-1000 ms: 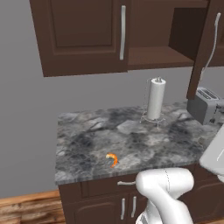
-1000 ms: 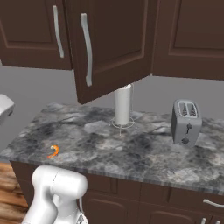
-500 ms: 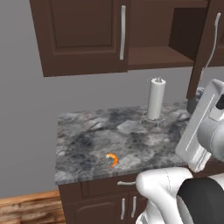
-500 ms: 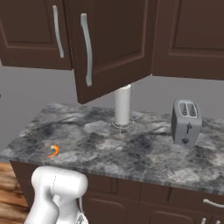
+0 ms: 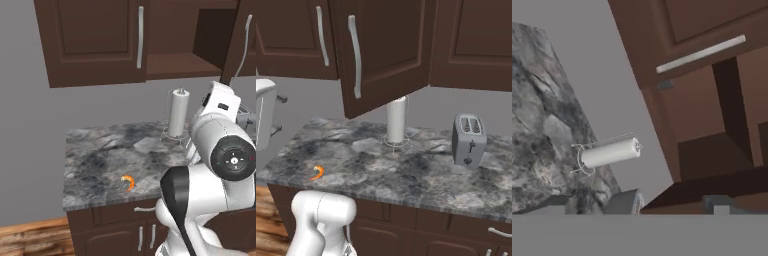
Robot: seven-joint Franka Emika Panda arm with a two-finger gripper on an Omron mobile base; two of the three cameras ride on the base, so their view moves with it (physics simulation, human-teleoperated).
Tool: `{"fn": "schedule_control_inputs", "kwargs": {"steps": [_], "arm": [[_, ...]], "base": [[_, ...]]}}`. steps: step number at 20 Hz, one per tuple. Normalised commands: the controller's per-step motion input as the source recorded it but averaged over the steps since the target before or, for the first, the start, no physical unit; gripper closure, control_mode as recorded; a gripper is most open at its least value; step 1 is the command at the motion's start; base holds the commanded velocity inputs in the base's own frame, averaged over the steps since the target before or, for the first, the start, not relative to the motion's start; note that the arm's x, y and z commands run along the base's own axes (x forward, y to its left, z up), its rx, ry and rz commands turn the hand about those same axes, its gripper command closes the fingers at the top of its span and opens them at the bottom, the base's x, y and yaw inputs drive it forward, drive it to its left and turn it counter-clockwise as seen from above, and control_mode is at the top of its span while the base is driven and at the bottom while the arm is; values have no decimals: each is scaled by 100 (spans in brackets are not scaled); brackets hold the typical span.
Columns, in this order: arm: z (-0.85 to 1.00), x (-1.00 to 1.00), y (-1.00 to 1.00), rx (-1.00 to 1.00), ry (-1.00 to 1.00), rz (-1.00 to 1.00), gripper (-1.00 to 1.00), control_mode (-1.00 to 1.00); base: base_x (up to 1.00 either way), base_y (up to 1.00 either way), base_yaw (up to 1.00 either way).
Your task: Retrieve the tupperware from the cabinet, then place the raw meat into the tupperware to avoid contamination.
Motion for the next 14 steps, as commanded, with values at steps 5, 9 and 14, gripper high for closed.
{"fn": "schedule_control_inputs", "kwargs": {"steps": [5,9,14], "arm": [[-29,79,-22,-4,0,-21,-100,-100],[-14,75,-26,-1,0,-21,-100,-100],[19,48,-30,0,-7,-20,-100,-100]], "base": [[0,0,0],[0,0,0],[0,0,0]]}}
